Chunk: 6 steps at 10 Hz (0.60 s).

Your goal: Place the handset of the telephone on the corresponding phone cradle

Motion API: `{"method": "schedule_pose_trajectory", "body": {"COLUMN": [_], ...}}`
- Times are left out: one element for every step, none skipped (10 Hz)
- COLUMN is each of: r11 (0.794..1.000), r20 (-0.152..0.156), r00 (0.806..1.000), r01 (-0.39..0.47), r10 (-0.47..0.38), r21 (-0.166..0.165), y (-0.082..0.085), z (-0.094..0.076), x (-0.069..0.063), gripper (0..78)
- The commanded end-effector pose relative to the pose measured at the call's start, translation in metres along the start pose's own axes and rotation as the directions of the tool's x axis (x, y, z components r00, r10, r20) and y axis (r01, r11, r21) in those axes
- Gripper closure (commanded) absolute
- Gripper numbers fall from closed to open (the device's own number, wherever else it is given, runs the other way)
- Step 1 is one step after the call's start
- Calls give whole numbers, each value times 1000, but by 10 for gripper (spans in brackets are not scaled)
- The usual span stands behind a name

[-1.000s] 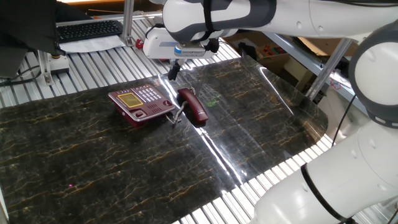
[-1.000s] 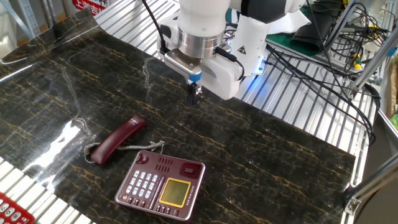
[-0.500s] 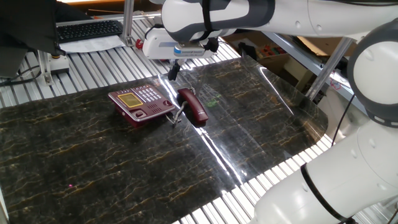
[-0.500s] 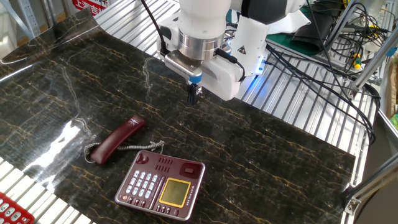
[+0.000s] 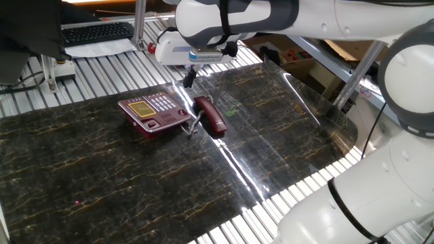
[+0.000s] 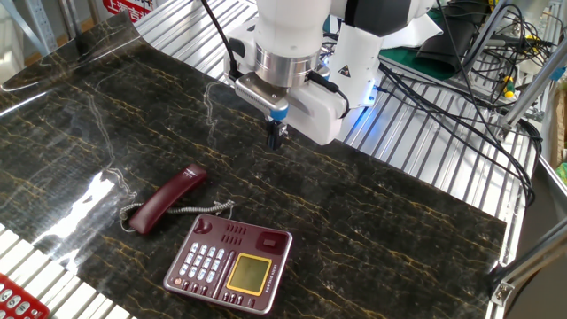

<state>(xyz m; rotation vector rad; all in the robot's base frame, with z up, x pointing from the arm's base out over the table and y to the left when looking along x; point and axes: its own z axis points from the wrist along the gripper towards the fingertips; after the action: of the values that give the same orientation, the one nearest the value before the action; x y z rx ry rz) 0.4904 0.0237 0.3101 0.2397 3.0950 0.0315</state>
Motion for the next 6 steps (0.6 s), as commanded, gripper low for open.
{"method": "schedule_pose_trajectory", "body": {"r11": [1000,1000,1000,1000,1000,1000], "r20": [3,3,4,3,3,2], "r00": [1000,1000,1000,1000,1000,1000], "r01": [-2,-1,3,6,6,7], "r10": [2,1,-3,-6,-6,-7], "r21": [-5,-6,-5,-7,-7,-6], "y": [0,0,0,0,0,0], "z": [-1,-1,-1,-1,-1,-1], "x": [-1,-1,-1,-1,-1,-1], "gripper": [776,776,776,776,776,776]}}
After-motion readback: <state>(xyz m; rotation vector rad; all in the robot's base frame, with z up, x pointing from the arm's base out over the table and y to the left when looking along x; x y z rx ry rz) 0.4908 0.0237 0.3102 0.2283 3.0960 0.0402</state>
